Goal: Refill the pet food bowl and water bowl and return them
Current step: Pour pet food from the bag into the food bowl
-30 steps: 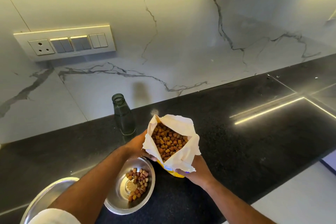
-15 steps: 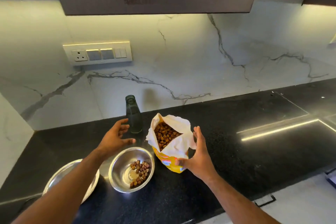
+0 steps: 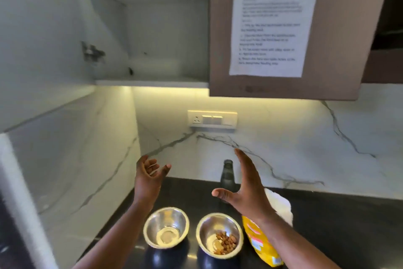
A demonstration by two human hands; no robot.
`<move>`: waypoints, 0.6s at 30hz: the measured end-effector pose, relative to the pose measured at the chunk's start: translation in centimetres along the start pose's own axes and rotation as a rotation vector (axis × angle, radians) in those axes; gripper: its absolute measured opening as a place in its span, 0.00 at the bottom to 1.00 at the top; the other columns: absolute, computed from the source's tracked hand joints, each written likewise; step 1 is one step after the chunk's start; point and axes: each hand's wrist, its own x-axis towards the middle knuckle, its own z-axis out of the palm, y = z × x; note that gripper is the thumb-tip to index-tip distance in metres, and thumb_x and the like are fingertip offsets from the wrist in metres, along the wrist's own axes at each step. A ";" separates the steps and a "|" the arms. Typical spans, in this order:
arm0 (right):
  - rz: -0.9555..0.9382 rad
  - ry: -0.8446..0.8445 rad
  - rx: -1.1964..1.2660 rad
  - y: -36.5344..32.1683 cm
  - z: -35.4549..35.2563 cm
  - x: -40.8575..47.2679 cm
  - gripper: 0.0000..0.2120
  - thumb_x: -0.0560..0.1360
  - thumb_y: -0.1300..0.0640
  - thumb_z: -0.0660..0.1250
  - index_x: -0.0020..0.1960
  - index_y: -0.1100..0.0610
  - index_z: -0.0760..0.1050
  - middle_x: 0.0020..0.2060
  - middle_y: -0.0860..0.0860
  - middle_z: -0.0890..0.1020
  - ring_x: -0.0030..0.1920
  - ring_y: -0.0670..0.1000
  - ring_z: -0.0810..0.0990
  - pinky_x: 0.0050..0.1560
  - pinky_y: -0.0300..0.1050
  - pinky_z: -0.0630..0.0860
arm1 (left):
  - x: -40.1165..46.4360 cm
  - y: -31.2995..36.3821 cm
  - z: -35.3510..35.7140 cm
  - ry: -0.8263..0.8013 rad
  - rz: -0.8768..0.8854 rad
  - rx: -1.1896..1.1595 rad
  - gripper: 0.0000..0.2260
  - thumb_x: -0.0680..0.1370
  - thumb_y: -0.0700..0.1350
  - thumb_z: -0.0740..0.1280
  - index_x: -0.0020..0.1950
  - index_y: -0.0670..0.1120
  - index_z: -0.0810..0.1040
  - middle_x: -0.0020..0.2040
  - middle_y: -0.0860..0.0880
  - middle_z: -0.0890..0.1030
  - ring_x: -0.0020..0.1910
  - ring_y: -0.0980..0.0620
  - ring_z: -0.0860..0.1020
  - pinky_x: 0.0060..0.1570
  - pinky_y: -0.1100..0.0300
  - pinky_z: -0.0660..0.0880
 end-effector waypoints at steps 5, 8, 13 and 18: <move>-0.184 -0.010 0.021 -8.8 1.8 4.6 0.57 0.63 0.19 0.66 0.82 0.46 0.52 0.81 0.47 0.60 0.80 0.48 0.60 0.76 0.58 0.67 | 0.6 5.7 -7.4 0.218 0.095 -0.057 0.38 0.72 0.50 0.80 0.75 0.51 0.63 0.64 0.47 0.77 0.62 0.47 0.78 0.59 0.53 0.76; -0.298 0.002 0.045 -14.5 3.2 6.6 0.57 0.64 0.21 0.68 0.82 0.48 0.53 0.81 0.48 0.60 0.79 0.50 0.61 0.75 0.57 0.68 | 0.9 9.2 -11.5 0.304 0.151 -0.087 0.39 0.71 0.51 0.79 0.76 0.51 0.62 0.65 0.47 0.76 0.62 0.47 0.77 0.63 0.48 0.77; -0.436 0.028 0.104 -23.6 5.6 8.2 0.56 0.64 0.23 0.69 0.82 0.47 0.52 0.82 0.46 0.59 0.79 0.43 0.58 0.77 0.52 0.66 | 0.7 13.5 -16.4 0.380 0.232 -0.098 0.35 0.71 0.52 0.79 0.73 0.50 0.65 0.67 0.48 0.74 0.64 0.48 0.75 0.62 0.51 0.76; -0.540 0.055 0.162 -31.8 8.2 8.4 0.57 0.64 0.24 0.72 0.82 0.47 0.53 0.81 0.45 0.60 0.79 0.43 0.59 0.76 0.47 0.66 | 2.2 14.9 -20.5 0.319 0.323 -0.014 0.44 0.63 0.70 0.78 0.74 0.54 0.70 0.69 0.50 0.77 0.68 0.52 0.76 0.59 0.59 0.77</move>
